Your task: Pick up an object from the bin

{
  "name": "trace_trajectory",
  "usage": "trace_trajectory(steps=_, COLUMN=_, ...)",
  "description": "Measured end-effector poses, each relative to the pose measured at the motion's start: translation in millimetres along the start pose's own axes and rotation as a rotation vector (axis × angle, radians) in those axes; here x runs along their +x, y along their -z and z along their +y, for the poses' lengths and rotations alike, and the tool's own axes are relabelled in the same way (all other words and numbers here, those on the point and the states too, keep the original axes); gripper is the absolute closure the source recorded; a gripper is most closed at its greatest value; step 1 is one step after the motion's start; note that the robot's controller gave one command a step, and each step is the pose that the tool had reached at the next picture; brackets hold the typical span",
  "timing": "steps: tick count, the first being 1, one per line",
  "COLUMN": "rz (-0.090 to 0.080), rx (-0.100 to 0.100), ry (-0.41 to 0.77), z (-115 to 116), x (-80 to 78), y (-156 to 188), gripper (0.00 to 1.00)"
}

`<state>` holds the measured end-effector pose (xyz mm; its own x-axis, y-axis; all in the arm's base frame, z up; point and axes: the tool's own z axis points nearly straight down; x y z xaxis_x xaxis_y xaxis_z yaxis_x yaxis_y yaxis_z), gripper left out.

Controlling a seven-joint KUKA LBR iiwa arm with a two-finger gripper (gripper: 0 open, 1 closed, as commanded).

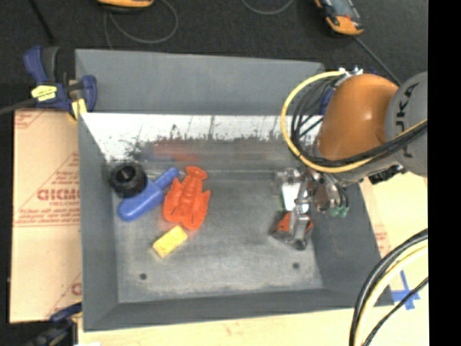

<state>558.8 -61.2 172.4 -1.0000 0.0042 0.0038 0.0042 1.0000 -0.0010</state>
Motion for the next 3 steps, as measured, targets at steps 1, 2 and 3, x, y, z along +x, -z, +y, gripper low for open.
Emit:
trace_trajectory(steps=1, rz=-0.007, rx=0.001, ry=0.001, z=0, x=-1.3, y=5, gripper=0.0)
trace_trajectory(steps=2, rz=-0.009, rx=0.004, ry=0.092, z=17, x=-10.7, y=-5, gripper=0.0)
trace_trajectory(steps=3, rz=-0.008, rx=-0.002, ry=0.339, z=48, x=-39.3, y=-16, gripper=0.0)
